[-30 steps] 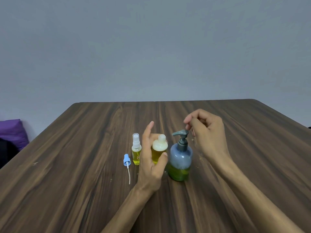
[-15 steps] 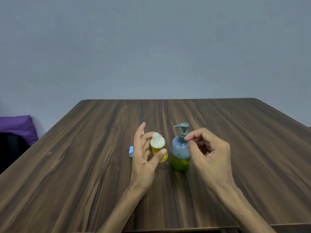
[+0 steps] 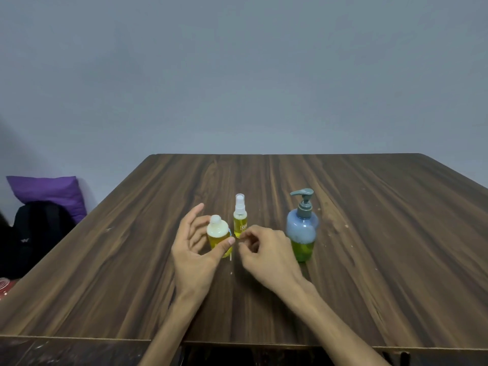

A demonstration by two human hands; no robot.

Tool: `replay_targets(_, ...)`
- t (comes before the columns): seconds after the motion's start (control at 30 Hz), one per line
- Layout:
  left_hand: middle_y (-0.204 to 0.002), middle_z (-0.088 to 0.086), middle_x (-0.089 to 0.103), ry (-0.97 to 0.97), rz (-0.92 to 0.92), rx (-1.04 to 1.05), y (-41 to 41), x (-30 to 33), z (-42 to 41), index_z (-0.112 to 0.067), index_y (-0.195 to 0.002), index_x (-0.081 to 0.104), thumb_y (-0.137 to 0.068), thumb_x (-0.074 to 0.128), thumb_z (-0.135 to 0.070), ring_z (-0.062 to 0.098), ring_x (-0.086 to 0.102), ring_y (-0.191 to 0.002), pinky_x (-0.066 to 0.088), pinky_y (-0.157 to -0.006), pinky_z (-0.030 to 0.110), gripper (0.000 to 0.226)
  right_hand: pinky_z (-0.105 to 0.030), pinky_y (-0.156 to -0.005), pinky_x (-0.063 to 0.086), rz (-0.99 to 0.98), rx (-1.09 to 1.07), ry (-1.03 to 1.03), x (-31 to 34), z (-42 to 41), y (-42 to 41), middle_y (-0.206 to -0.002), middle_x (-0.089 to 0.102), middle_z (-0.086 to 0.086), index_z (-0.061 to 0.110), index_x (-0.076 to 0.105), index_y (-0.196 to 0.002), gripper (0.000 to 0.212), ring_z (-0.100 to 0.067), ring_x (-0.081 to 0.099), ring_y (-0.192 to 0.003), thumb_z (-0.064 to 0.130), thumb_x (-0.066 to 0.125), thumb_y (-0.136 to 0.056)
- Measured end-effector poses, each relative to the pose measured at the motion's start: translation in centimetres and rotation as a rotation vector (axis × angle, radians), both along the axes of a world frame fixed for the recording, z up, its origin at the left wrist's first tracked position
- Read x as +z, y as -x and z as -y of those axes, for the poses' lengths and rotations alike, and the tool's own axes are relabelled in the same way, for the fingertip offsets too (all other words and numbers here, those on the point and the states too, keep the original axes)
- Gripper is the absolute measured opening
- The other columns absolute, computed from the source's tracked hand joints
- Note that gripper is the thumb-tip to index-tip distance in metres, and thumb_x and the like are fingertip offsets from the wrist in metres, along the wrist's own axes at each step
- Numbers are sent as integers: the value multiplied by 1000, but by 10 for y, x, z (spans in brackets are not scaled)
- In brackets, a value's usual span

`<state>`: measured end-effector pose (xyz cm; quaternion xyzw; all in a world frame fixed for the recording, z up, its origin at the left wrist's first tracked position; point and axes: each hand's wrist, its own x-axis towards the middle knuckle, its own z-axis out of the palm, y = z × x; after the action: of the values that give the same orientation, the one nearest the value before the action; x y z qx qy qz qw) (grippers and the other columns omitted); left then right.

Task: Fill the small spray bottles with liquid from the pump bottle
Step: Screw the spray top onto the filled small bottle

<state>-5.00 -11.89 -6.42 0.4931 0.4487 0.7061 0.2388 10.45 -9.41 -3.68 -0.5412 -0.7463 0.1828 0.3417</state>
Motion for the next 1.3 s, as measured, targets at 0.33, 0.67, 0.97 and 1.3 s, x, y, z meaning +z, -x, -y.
replay_targets(0.33, -115, 0, 75, 52, -20, 81, 23, -11, 1, -13, -139, 63, -67, 94, 9, 9, 76, -102, 59, -89, 17, 81, -34, -69, 40, 334, -151, 35, -3, -21, 49, -91, 64, -5, 15, 59, -92, 32, -27, 63, -85, 47, 59, -97)
replay_targets(0.67, -112, -4, 75, 71, -5, 101, 30, -18, 2, -12, -140, 64, -68, 94, 9, 11, 76, -103, 60, -92, 21, 80, -34, -70, 41, 507, -120, -36, 4, -34, 72, -100, 70, -8, 15, 65, -99, 22, -27, 68, -94, 36, 59, -102)
replay_targets(0.97, -114, 1, 75, 68, 3, 80, 30, -19, 1, -13, -140, 63, -67, 94, 9, 15, 76, -105, 61, -93, 22, 82, -33, -67, 42, 409, -60, -27, -2, -21, 47, -86, 64, 2, 19, 63, -89, 28, -23, 60, -80, 46, 63, -94)
replay_targets(1.3, -109, 3, 75, 71, -16, 3, -3, -11, -4, -16, -137, 64, -65, 94, 14, 14, 77, -100, 60, -88, 21, 83, -18, -63, 54, -450, 85, -71, 45, 16, -14, -82, 75, 11, 23, 75, -98, 18, -6, 70, -71, 22, 85, -84)
